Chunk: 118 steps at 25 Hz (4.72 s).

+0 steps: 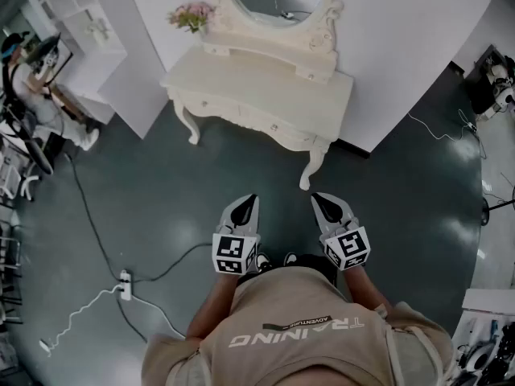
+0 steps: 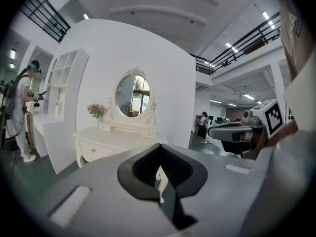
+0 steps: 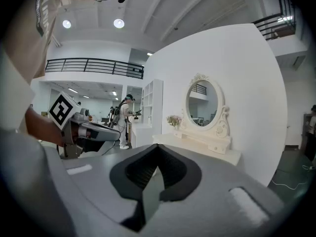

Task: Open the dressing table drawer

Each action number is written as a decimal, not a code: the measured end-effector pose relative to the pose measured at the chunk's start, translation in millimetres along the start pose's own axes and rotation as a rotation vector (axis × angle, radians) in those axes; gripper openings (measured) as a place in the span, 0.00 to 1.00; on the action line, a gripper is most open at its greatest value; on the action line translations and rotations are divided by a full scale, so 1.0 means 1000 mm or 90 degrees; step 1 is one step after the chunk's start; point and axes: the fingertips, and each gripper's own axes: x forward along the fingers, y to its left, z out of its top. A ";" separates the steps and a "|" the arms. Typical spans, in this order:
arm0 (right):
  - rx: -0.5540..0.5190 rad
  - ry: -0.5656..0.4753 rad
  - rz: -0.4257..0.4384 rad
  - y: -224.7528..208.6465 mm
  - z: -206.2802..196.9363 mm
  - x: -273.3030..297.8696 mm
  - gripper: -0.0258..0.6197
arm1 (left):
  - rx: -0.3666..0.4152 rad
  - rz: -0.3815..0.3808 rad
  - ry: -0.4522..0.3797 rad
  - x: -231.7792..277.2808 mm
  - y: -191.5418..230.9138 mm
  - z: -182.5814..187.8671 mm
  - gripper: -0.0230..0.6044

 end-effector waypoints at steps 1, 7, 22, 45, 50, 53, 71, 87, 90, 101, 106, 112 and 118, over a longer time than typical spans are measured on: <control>-0.003 -0.003 0.000 0.001 0.001 0.002 0.04 | 0.001 -0.001 -0.003 -0.001 0.002 0.001 0.07; 0.017 -0.039 0.004 0.008 0.009 0.004 0.04 | -0.005 0.003 -0.009 -0.006 0.011 0.000 0.07; 0.054 -0.017 -0.032 0.006 0.000 0.006 0.04 | -0.043 -0.011 0.005 -0.006 0.026 -0.019 0.07; 0.151 -0.017 -0.006 -0.076 -0.008 0.149 0.04 | -0.015 -0.007 0.079 0.099 0.101 0.010 0.07; 0.133 -0.028 -0.005 -0.121 0.005 0.184 0.04 | 0.011 -0.008 0.052 0.145 0.116 0.052 0.07; 0.114 -0.028 0.008 -0.138 0.012 0.202 0.04 | 0.008 -0.004 0.047 0.162 0.122 0.063 0.07; 0.155 0.010 -0.060 -0.191 -0.010 0.244 0.04 | -0.024 -0.036 0.092 0.229 0.163 0.054 0.07; 0.094 -0.011 -0.172 -0.225 0.060 0.355 0.04 | 0.045 -0.121 0.037 0.319 0.283 0.119 0.07; 0.085 -0.002 -0.192 -0.226 0.064 0.370 0.04 | 0.057 -0.145 0.038 0.332 0.303 0.124 0.07; 0.073 0.065 -0.252 -0.237 0.048 0.379 0.04 | 0.019 -0.211 0.060 0.384 0.308 0.121 0.07; 0.107 0.064 -0.259 -0.271 0.038 0.393 0.04 | 0.022 -0.211 0.080 0.408 0.307 0.124 0.07; 0.156 0.060 -0.284 -0.322 0.014 0.414 0.04 | 0.081 -0.223 0.113 0.453 0.309 0.138 0.07; 0.163 0.051 -0.310 -0.378 0.004 0.421 0.04 | 0.116 -0.258 0.114 0.515 0.289 0.155 0.07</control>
